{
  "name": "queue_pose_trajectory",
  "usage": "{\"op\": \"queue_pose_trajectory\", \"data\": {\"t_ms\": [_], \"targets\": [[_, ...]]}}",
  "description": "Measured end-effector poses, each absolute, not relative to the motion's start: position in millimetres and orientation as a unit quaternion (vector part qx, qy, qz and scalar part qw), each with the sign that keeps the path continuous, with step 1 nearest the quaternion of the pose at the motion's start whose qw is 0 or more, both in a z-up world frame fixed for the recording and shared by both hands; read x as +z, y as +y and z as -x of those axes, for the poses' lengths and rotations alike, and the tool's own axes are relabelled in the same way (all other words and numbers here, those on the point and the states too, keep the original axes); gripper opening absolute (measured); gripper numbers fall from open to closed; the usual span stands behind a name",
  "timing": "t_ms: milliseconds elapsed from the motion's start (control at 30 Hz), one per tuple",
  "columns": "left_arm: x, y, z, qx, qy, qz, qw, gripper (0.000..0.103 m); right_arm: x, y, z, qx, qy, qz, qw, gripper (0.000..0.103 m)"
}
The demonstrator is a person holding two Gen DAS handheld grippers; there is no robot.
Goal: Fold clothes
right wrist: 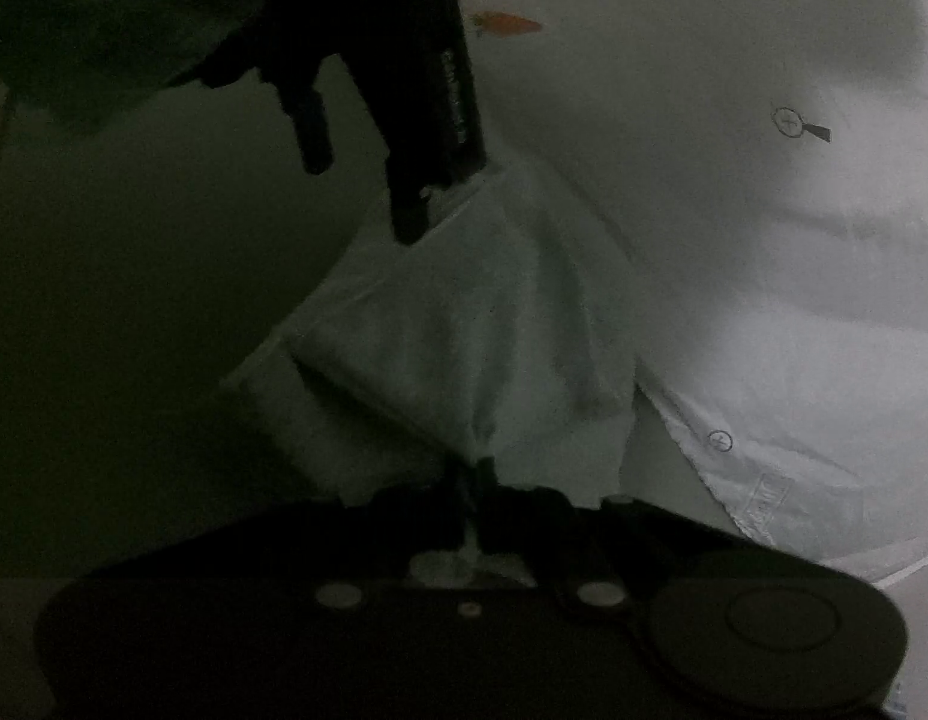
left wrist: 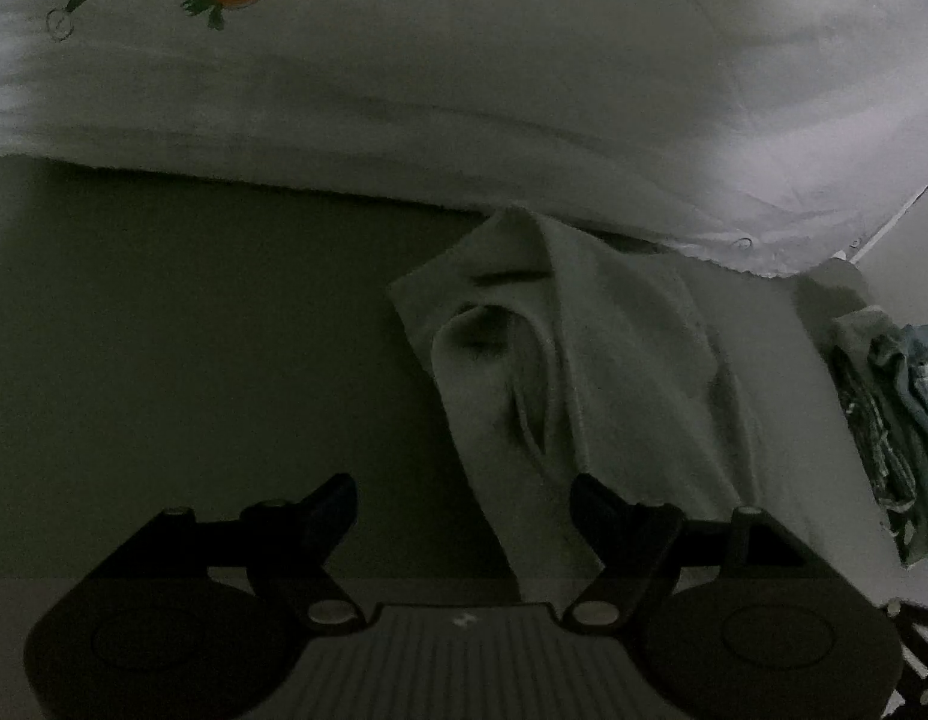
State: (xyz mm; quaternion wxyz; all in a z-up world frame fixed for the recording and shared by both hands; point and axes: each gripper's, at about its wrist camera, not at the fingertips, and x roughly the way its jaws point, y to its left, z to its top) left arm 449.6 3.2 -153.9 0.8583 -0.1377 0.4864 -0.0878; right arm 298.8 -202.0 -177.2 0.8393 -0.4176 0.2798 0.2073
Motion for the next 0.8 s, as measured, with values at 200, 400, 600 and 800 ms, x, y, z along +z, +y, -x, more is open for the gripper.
{"op": "queue_pose_trajectory", "data": {"t_ms": [200, 400, 600, 800], "targets": [[-163.4, 15.5, -442.2, -0.092, 0.496, 0.187, 0.843, 0.088, -193.2, -216.4, -301.8, 0.212, 0.349, 0.380, 0.830, 0.026], [-165.6, 20.6, -454.5, -0.099, 0.476, 0.202, 0.850, 0.095, -142.9, -268.2, -342.6, 0.185, 0.368, 0.108, 0.905, 0.057], [-176.4, 13.4, -487.4, -0.102, 0.469, 0.213, 0.851, 0.097, -152.4, -309.5, -395.3, 0.116, 0.361, -0.019, 0.925, 0.065], [-199.4, 9.6, -512.4, -0.127, 0.489, 0.243, 0.828, 0.097, -201.5, -343.0, -460.2, 0.118, 0.423, -0.120, 0.890, 0.065]]}}
